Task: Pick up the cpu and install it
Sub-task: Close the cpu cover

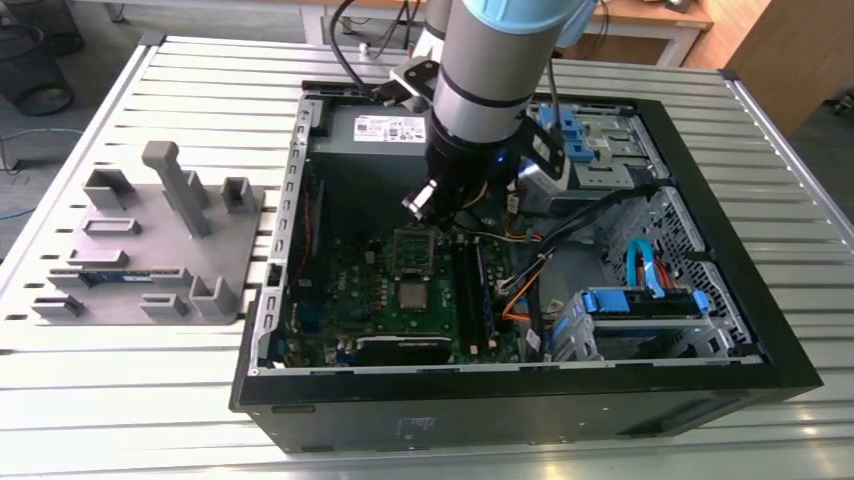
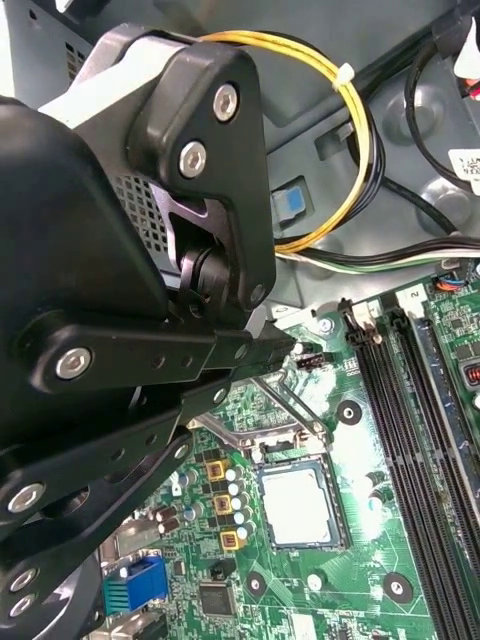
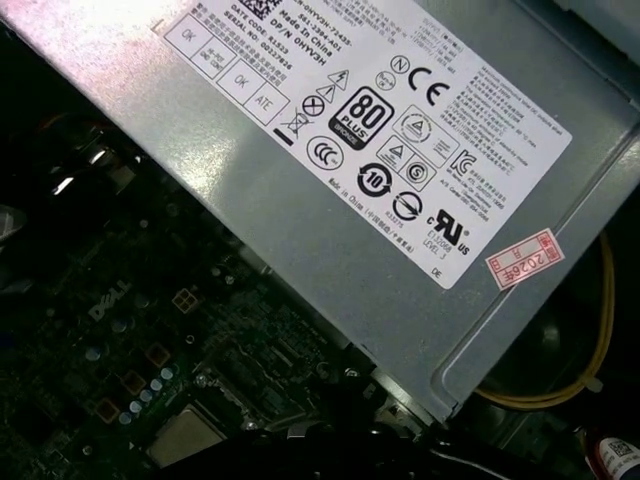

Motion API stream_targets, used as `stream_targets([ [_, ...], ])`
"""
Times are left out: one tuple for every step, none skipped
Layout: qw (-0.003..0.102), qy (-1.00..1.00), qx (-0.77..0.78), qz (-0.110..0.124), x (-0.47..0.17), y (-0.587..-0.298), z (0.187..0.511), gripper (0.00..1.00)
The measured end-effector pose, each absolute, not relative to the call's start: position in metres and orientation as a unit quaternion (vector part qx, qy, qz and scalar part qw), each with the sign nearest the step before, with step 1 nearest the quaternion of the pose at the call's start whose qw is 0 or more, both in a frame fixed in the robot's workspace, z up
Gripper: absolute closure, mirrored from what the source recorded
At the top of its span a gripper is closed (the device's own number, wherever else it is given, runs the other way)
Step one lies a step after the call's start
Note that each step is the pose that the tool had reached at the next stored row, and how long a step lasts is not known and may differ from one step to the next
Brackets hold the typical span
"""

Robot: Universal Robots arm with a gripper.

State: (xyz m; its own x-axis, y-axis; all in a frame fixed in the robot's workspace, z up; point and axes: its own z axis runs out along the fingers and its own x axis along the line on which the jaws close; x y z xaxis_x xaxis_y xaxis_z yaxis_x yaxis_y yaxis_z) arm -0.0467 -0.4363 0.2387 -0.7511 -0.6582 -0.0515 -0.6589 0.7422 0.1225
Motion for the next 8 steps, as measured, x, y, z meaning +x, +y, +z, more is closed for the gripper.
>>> stream_targets([
  [0.002,0.933,-0.354,0.067,-0.0467,-0.4363,0.2390,0.89],
  [0.002,0.933,-0.355,0.067,-0.0467,-0.4363,0.2393,0.89],
  [0.002,0.932,-0.356,0.067,-0.0467,-0.4363,0.2395,0.89],
  [0.002,0.932,-0.357,0.067,-0.0467,-0.4363,0.2397,0.89],
  [0.002,0.931,-0.358,0.067,-0.0467,-0.4363,0.2400,0.89],
  [0.002,0.931,-0.359,0.067,-0.0467,-0.4363,0.2402,0.89],
  [0.002,0.931,-0.360,0.067,-0.0467,-0.4363,0.2404,0.89],
  [0.002,0.930,-0.361,0.067,-0.0467,-0.4363,0.2406,0.89],
])
